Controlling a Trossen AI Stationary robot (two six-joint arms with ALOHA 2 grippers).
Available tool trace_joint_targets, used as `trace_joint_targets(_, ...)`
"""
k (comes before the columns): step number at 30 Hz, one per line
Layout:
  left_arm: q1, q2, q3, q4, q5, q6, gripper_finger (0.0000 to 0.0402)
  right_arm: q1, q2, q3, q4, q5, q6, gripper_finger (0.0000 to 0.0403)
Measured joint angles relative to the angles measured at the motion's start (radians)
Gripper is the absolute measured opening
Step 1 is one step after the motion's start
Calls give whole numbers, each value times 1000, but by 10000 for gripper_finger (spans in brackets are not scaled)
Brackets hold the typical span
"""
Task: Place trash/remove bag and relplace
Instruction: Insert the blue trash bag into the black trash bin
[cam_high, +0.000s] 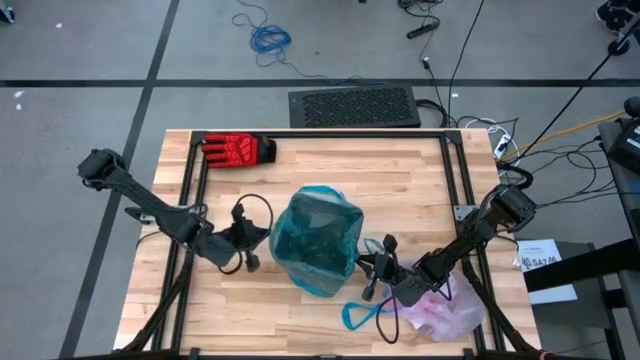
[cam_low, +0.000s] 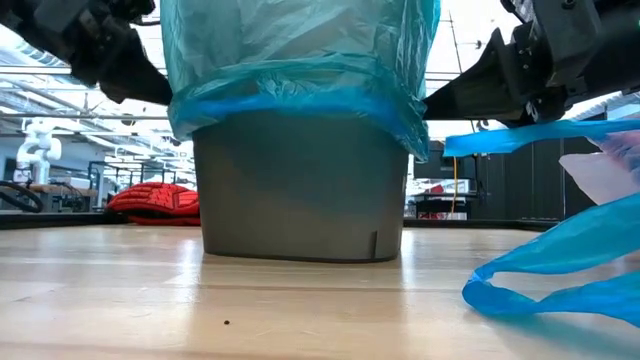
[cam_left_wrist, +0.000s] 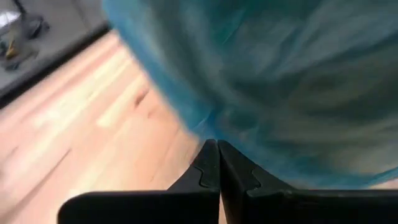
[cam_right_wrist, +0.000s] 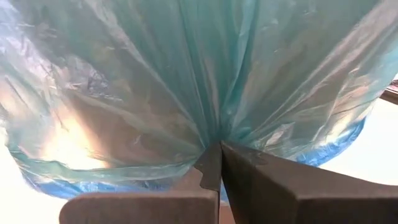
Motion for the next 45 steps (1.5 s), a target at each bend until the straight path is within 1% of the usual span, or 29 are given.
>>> trace_joint_targets(2, -17, 1, 0, 74, -14, 66, 0, 0, 0, 0, 0, -1, 0, 0)
trace_joint_targets(4, -29, 13, -4, 153, -20, 166, 0, 0, 0, 0, 0, -3, -1, 0)
trace_joint_targets(7, -31, 25, -59, 296, -10, 279, 0, 1, 0, 0, 0, -3, -8, 0)
trace_joint_targets(10, -22, 24, -149, 515, 50, 324, 0, 11, 0, 0, 4, -2, -28, 0)
trace_joint_targets(13, -9, 25, -246, 772, 159, 364, 0, 21, -6, 0, 7, -4, -42, 0)
trace_joint_targets(15, 9, 26, -286, 897, 212, 385, 0, 26, -6, 0, 9, -9, -50, 0)
trace_joint_targets(16, 18, 26, -299, 928, 220, 387, 0, 26, -6, 0, 10, -19, -53, 0)
trace_joint_targets(19, 49, 27, -313, 928, 222, 382, 0, 23, -6, 0, 15, -55, -57, 0)
trace_joint_targets(23, 86, 53, -313, 918, 266, 351, 0, 18, -6, 0, 22, -64, -61, 0)
trace_joint_targets(25, 93, 69, -313, 916, 274, 339, 0, 10, -6, 0, 22, -83, -62, 0)
trace_joint_targets(33, 129, 174, -313, 914, 283, 304, 0, 10, -6, 0, 27, -90, -79, 0)
trace_joint_targets(37, 144, 215, -313, 918, 330, 264, 0, 6, -6, 0, 32, -114, -79, 0)
trace_joint_targets(45, 148, 284, -312, 947, 327, 253, 0, -35, -6, 0, 28, -190, -76, 0)
